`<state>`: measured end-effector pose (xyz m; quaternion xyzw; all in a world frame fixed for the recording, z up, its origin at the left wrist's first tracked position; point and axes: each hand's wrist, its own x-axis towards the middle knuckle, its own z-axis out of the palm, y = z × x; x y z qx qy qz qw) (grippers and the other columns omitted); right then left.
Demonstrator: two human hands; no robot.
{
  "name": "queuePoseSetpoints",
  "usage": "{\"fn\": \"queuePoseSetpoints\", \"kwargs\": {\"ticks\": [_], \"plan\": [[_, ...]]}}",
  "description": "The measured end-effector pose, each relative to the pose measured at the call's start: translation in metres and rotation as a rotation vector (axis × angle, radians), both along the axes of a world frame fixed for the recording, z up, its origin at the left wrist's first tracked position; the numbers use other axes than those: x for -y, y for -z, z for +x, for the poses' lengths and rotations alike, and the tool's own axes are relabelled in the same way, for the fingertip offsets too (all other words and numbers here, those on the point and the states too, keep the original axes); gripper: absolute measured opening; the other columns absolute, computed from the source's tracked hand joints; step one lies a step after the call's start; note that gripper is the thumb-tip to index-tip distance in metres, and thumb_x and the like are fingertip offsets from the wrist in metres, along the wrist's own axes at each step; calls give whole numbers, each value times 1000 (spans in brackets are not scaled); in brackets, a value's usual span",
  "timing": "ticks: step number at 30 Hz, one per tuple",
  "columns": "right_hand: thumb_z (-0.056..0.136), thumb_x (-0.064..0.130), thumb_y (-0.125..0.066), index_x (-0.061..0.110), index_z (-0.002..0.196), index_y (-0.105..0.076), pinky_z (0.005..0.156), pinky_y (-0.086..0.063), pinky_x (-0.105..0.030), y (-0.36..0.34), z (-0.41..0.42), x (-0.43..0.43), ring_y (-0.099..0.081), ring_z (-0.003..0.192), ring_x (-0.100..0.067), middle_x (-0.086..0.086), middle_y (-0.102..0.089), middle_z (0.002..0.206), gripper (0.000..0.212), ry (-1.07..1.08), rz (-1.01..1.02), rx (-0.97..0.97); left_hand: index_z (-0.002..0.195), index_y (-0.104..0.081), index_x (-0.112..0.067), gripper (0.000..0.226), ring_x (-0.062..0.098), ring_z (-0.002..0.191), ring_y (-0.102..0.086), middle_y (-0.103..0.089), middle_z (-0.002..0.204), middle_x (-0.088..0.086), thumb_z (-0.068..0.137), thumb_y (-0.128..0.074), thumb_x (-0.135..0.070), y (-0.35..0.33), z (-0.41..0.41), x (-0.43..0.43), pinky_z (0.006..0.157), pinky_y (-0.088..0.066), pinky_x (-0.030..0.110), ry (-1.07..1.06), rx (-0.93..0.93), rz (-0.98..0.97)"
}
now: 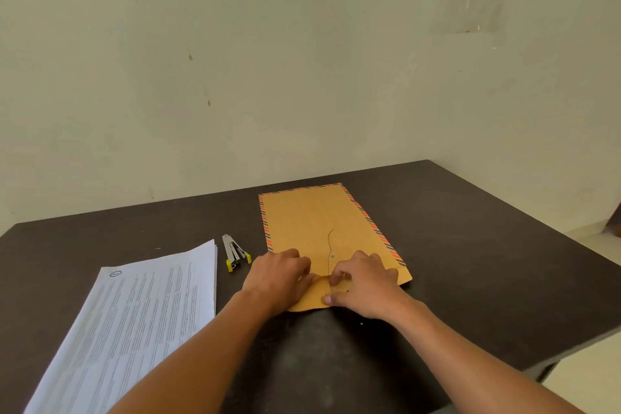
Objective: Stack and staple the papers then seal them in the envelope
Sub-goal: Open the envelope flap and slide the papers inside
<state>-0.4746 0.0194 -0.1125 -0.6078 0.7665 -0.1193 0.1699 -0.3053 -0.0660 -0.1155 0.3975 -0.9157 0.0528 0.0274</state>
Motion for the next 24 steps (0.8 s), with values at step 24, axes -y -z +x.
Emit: {"fn": "queuePoseSetpoints", "kwargs": {"ticks": [24], "plan": [[96,54,-58,22,59,-73,111,-35,-39,-35,-17,-37,-45,131,0,22,-46,148,51,-301,292,183,116,-63,-28,33,24,96,-64,-63,119,-5,102,-40,-49,6,3,2,75,-55,39,4,-67,22]]}}
